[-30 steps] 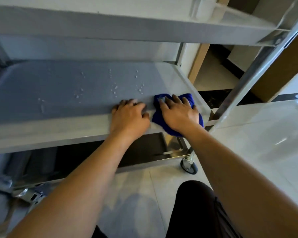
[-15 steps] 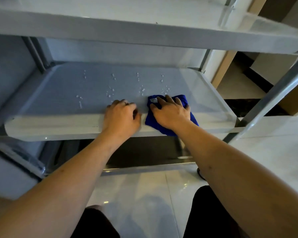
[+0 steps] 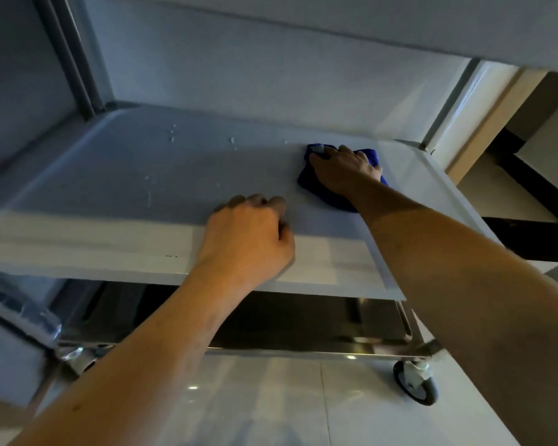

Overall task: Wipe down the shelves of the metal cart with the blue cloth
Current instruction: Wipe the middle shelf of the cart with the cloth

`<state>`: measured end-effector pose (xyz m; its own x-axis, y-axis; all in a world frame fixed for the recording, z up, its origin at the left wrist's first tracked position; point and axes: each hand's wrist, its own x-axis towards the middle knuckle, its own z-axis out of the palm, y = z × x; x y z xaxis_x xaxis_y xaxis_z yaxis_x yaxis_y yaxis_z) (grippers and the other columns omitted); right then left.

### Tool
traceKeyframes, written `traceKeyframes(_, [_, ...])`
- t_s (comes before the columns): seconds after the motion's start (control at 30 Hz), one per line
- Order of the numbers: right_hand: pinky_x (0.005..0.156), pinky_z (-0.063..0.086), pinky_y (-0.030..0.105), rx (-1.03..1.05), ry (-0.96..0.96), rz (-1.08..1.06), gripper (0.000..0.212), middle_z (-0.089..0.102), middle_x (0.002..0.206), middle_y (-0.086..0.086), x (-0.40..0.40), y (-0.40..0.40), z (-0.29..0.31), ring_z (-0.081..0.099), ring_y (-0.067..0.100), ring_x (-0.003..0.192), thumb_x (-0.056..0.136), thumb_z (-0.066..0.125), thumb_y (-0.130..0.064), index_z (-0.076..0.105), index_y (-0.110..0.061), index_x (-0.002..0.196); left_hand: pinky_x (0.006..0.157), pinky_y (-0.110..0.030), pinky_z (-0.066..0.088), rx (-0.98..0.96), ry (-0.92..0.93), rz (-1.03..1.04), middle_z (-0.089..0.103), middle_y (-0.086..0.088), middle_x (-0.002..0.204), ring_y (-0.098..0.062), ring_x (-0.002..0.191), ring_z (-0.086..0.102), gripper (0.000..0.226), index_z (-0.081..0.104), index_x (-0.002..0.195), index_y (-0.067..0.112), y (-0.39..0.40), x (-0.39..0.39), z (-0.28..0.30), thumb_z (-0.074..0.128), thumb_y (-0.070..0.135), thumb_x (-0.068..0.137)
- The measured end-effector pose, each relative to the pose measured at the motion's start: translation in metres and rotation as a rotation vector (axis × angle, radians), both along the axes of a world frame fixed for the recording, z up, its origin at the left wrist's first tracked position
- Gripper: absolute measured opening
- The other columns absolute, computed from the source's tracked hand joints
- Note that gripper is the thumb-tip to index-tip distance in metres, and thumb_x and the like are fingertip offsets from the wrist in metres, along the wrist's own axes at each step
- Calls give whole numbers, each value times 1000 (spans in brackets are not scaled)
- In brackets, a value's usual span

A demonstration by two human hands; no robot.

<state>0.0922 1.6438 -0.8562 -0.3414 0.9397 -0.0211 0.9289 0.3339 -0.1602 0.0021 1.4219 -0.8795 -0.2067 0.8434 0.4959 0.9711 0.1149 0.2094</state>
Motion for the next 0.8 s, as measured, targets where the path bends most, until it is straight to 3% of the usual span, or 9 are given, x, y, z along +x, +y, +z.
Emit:
traceKeyframes(0.2, [112,31,51,-38,58,-111,80,47,148,9,-27,51,3,43,35,134,90,21,-75,41,-24,148,59,-28,33,35,-13,-5,48,7,72,-13,65,46,18,58,93,23,0,-1,-4,50,40,91])
traceKeyframes(0.43, [109,37,50,-6,50,-90,77,48,144,11,-31,44,4,47,37,129,91,23,-73,42,-23,146,62,-30,45,66,-45,-30,53,6,75,-13,68,51,18,62,95,23,-2,-1,-4,51,37,92])
traceKeyframes(0.6, [110,28,59,36,31,113,62,41,151,-3,-3,-21,-5,32,31,141,93,19,-68,38,-42,145,67,-29,46,76,-142,-36,58,4,76,-13,73,55,19,64,90,21,-6,1,4,49,33,92])
traceKeyframes(0.7, [114,16,61,14,-25,169,60,23,163,-8,15,-69,-11,16,28,150,96,18,-66,26,-46,152,64,-25,37,139,-200,-5,58,6,73,-9,70,51,19,63,83,21,-10,3,10,50,33,92])
traceKeyframes(0.8, [116,9,66,-9,-74,205,59,10,168,-7,24,-113,-10,6,28,153,99,20,-64,18,-46,155,66,-27,42,212,-275,1,63,3,77,-12,73,54,21,65,84,20,-17,3,12,49,31,92])
